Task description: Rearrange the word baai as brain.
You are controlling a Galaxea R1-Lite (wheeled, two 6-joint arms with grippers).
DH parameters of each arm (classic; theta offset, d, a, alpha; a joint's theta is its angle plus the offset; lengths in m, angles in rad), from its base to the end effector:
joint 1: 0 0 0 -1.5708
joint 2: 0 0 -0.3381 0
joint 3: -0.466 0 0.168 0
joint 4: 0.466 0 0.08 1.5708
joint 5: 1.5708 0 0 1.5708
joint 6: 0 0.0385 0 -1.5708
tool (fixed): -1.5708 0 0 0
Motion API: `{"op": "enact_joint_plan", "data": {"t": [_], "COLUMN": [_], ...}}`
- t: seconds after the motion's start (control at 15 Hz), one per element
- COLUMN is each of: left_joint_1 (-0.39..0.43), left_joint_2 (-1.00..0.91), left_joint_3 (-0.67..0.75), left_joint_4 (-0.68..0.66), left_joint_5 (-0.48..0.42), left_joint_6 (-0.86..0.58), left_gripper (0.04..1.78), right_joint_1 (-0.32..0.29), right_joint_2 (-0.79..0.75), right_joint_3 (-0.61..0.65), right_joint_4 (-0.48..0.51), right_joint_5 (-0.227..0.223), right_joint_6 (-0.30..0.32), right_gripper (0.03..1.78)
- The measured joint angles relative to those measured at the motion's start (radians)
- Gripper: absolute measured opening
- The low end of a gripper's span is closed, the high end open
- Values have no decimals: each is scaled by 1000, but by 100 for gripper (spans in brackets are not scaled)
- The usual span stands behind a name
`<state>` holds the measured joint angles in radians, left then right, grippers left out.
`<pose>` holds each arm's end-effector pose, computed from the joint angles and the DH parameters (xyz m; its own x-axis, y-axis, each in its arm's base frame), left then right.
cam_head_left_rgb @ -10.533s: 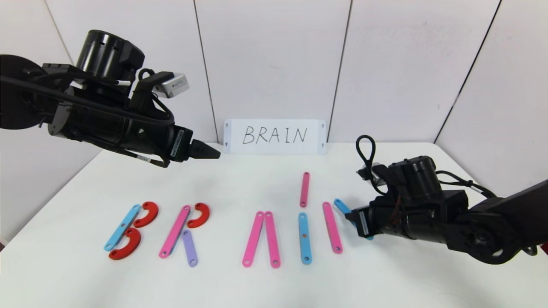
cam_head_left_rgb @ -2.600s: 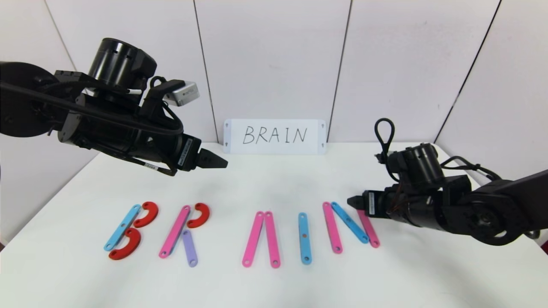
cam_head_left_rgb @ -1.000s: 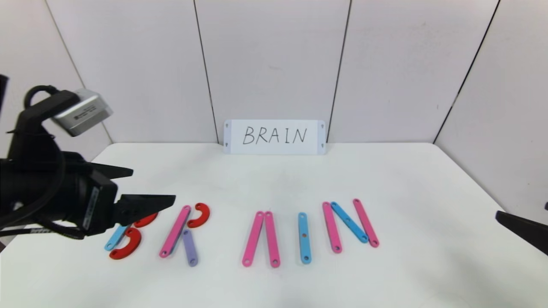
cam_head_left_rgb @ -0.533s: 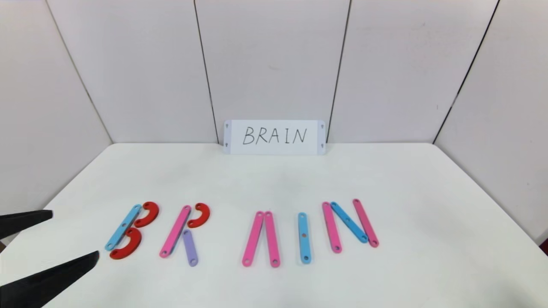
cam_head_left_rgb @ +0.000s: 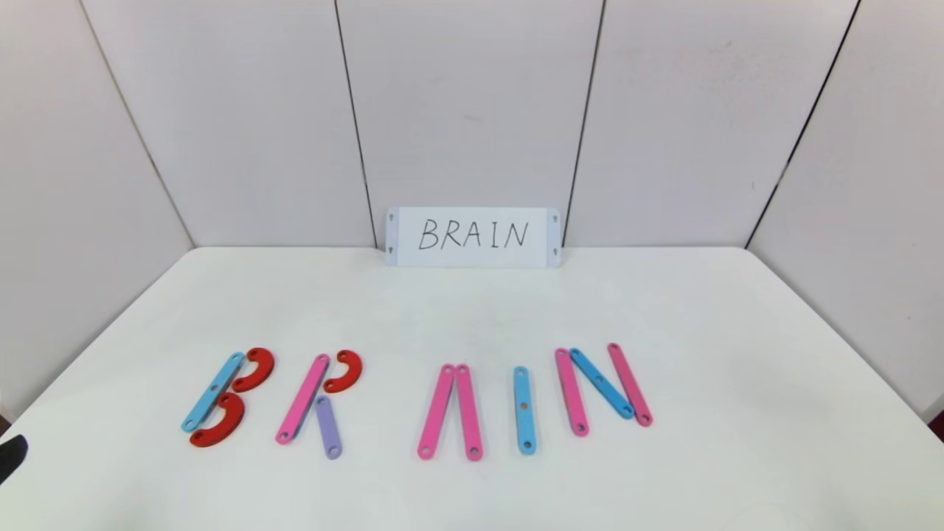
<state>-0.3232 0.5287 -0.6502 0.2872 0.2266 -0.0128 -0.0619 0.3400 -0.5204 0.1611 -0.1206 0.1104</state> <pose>-0.0316 0.0197 0.2443 0.9827 -0.0922 -0.1607 0.0974 0.9949 0.0244 -0.0666 -0.0005 0.2162 0.9832 -0.1815 0.0192 0.1782 0.9775 0.1125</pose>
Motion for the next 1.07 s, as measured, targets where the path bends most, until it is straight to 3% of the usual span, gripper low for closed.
{"op": "enact_joint_plan", "data": {"t": [0.13, 0.4, 0.67, 0.87, 1.07], "left_joint_1": [69, 176, 226, 328, 343], "left_joint_2": [-18, -87, -193, -251, -340], "left_joint_3": [2, 3, 12, 21, 89], "left_joint_4": [4, 43, 109, 118, 81], "left_joint_5": [9, 6, 7, -13, -51], "left_joint_6": [3, 14, 26, 33, 43], "left_gripper": [174, 174, 174, 174, 174], "right_joint_1": [2, 44, 58, 59, 58], "right_joint_2": [-44, -139, -261, -316, -337], "right_joint_3": [47, 104, 150, 192, 237], "right_joint_4": [-19, -33, -34, -34, -77], "right_joint_5": [47, 90, 221, 225, 200], "right_joint_6": [-33, -60, -83, -96, -135], "right_gripper": [173, 173, 173, 173, 173]}}
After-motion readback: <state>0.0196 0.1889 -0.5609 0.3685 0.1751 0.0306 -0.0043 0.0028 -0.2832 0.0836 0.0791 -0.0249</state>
